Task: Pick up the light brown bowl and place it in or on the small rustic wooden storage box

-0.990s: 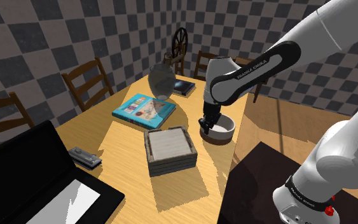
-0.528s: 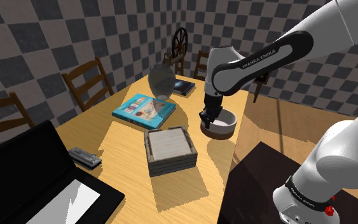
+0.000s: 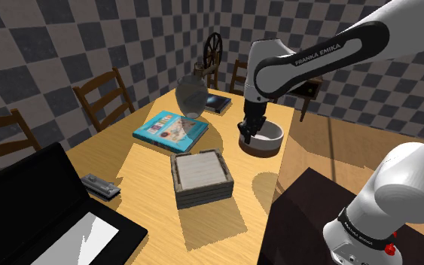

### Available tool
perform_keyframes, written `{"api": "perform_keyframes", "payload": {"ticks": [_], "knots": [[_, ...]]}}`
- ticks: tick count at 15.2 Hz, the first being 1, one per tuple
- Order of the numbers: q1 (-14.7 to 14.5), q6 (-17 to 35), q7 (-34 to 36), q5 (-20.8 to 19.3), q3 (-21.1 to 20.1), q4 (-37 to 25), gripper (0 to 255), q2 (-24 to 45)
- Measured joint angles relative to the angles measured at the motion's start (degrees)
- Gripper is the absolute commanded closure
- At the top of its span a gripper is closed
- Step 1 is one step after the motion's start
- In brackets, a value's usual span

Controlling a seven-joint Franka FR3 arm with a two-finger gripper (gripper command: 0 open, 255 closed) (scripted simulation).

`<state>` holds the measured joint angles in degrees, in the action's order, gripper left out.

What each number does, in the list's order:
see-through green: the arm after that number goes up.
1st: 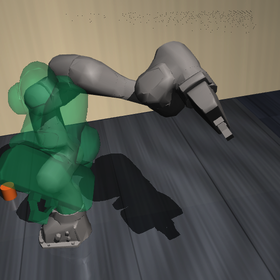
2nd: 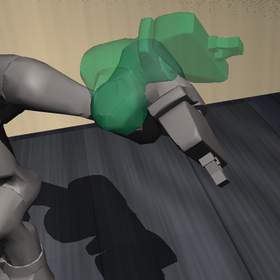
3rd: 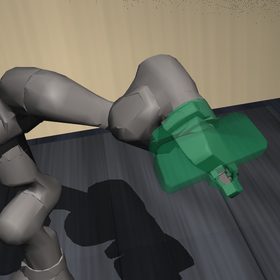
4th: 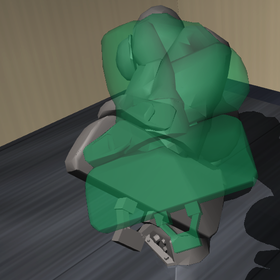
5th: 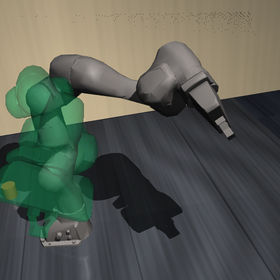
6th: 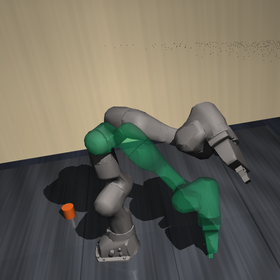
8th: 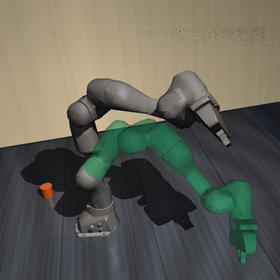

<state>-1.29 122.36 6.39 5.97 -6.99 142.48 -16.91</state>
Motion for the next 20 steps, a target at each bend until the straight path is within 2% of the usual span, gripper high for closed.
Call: {"api": "perform_keyframes", "payload": {"ticks": [11,16,20], "knots": [[0.05,-9.08,0.4,-0.2,0.34,-5.58,255,-3.51],[-2.15,-9.77,5.91,0.9,-3.44,-9.99,255,-0.2],[-3.99,-10.42,11.4,1.01,-6.92,-15.83,255,4.58]]}}
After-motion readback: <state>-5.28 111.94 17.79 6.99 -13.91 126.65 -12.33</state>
